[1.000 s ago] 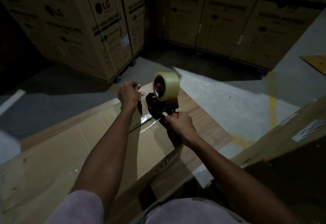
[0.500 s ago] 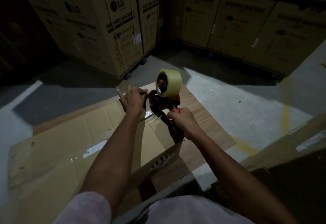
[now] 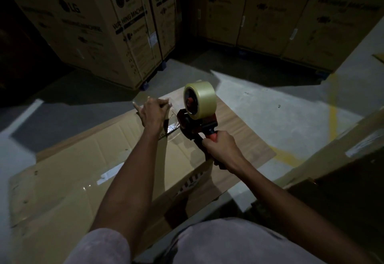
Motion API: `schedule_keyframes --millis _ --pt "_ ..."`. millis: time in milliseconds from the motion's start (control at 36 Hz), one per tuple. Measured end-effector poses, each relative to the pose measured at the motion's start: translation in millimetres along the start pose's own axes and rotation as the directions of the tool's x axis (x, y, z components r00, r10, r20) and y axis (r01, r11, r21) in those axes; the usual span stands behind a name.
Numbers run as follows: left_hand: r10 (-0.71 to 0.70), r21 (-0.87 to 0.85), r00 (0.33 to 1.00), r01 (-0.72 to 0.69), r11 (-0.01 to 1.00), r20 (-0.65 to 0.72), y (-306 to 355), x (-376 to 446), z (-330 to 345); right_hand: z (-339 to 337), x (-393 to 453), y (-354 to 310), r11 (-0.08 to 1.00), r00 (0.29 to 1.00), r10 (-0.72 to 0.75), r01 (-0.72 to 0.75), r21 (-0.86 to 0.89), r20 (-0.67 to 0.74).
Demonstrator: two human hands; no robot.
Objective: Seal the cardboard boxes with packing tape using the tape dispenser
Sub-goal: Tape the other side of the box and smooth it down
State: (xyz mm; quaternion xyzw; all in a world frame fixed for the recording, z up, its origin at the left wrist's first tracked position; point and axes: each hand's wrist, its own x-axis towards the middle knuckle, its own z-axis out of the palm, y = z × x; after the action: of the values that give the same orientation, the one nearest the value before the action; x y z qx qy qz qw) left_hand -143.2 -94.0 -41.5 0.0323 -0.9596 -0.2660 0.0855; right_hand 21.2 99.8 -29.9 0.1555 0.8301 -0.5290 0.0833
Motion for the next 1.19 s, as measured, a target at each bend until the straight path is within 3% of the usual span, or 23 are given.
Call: schedule_keyframes --millis 194,333,528,806,1194 --pt "0.072 0.077 0.983 -0.086 0.993 0.170 -1 -11 -2 2 -1 2 0.999 0.999 0.024 -0.023 0.046 -0.033" --pt "0.132 0.180 0.973 -0.166 0.970 0.189 1 -21 -2 2 -1 1 0.999 0.998 0.022 -0.020 0.030 -0.053" --pt "0.125 0.204 0.968 -0.170 0.964 0.215 7 -32 -7 2 -1 -1 1.000 0.998 0.016 -0.015 0.018 -0.053" --pt "0.027 0.135 0.985 -0.051 0.990 0.172 2 -34 -1 -2 -4 -4 1.000 1.000 0.001 -0.001 0.014 -0.007" --pt "-0.020 0.126 0.985 -0.002 0.992 0.173 5 -44 -6 -14 -23 4 0.999 1.000 -0.014 0.014 -0.051 0.010"
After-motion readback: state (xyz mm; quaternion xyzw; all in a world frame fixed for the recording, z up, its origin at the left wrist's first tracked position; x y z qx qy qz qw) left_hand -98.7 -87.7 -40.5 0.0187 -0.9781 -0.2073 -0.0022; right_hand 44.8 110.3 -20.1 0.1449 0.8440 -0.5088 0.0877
